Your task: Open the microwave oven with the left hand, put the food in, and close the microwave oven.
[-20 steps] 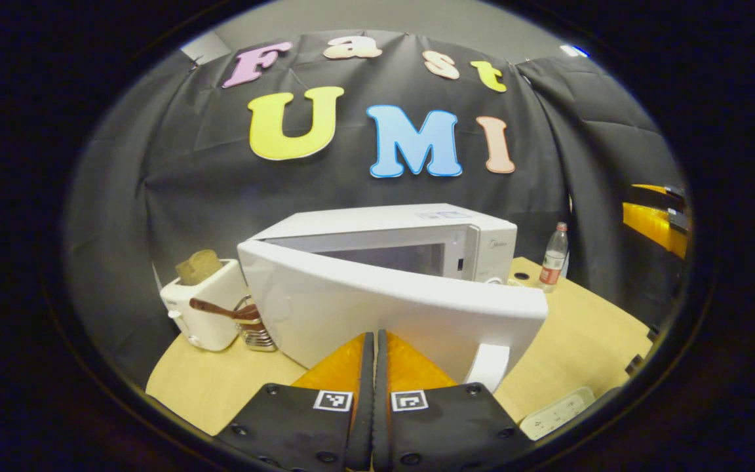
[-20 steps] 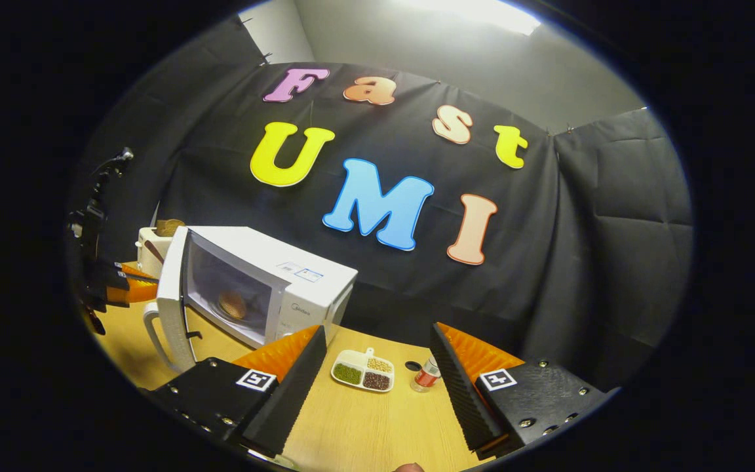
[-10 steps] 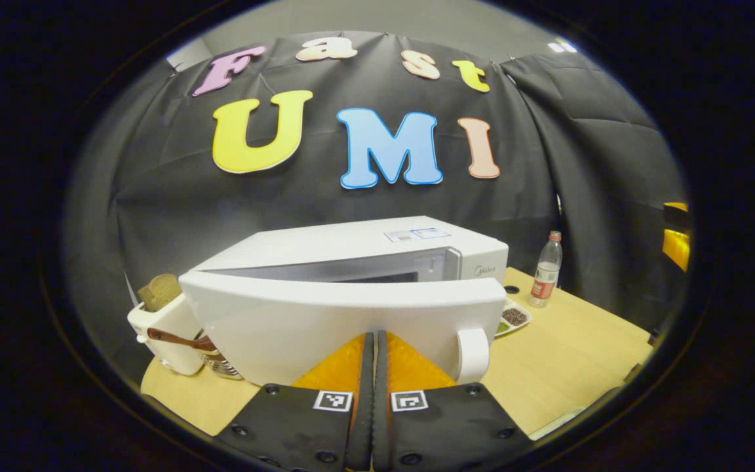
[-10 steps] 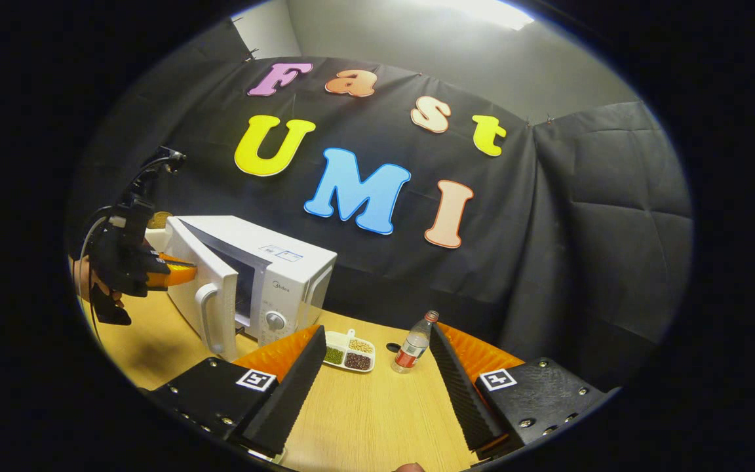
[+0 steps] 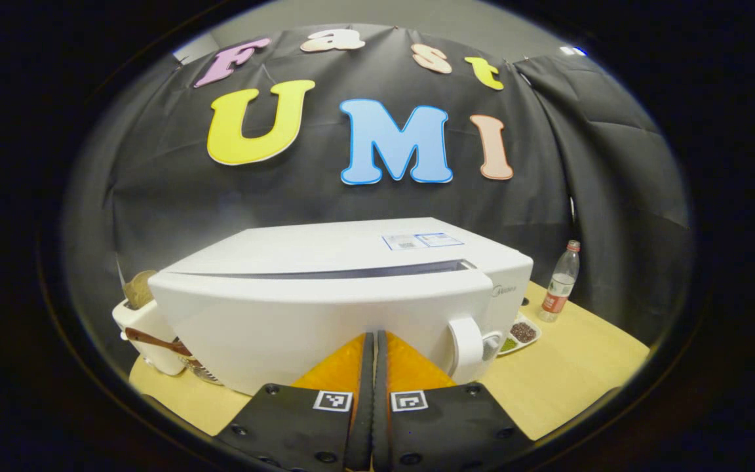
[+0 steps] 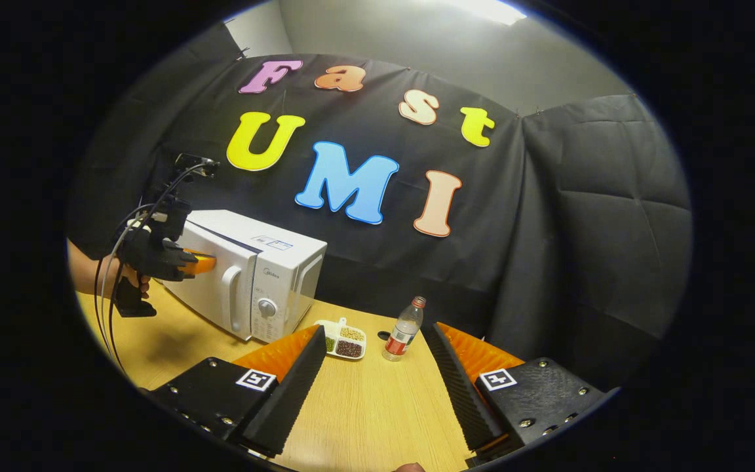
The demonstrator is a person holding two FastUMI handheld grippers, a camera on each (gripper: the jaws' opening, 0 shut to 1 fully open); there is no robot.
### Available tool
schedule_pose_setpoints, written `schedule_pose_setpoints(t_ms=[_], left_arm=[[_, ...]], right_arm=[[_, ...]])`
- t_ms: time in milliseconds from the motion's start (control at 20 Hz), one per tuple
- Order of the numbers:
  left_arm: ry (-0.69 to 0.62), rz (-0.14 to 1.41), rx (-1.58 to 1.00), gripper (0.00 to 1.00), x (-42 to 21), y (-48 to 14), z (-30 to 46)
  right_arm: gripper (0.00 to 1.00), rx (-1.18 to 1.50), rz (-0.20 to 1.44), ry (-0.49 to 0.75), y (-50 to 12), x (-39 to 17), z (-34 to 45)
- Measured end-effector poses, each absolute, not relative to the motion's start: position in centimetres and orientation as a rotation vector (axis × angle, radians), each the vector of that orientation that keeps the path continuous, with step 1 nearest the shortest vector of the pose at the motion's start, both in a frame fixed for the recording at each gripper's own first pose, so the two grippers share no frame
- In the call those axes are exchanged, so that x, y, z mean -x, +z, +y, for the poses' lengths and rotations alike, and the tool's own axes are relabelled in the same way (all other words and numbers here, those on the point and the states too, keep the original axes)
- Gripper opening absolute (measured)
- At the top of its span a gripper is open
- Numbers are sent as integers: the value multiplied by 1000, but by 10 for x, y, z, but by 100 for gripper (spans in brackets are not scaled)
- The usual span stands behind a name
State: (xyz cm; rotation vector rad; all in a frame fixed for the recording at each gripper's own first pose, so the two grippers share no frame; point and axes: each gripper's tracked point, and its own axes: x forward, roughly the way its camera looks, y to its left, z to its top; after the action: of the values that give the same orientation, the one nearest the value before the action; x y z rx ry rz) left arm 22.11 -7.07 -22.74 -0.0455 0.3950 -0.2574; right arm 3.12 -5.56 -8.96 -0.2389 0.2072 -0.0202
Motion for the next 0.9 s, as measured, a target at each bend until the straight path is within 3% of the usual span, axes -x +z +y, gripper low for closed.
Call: schedule_pose_setpoints(t_ms=[100, 150, 200, 300, 350, 400, 500, 900], left_arm=[[-232, 404, 65, 8, -225, -228, -70], [-226, 397, 80, 1, -225, -229, -72], [-225, 396, 88, 8, -226, -229, -72], [-214, 391, 91, 8, -226, -229, -71], [-207, 384, 83, 2, -229, -229, -71], [-195, 378, 64, 8, -236, -229, -69], [-179, 423, 62, 11, -232, -239, -69], [-130, 312, 85, 9, -185, -161, -55]], right_arm=[[97, 235, 195, -17, -85, -30, -58], [97, 239, 189, -17, -85, -30, -58], [97, 238, 189, -14, -85, -29, -59], [97, 207, 187, 5, -81, -25, -56], [97, 191, 181, 14, -77, -26, -55], [97, 179, 176, 24, -75, -27, -51], [97, 163, 166, 55, -75, -28, -44], [97, 71, 125, 171, -54, -40, -16]])
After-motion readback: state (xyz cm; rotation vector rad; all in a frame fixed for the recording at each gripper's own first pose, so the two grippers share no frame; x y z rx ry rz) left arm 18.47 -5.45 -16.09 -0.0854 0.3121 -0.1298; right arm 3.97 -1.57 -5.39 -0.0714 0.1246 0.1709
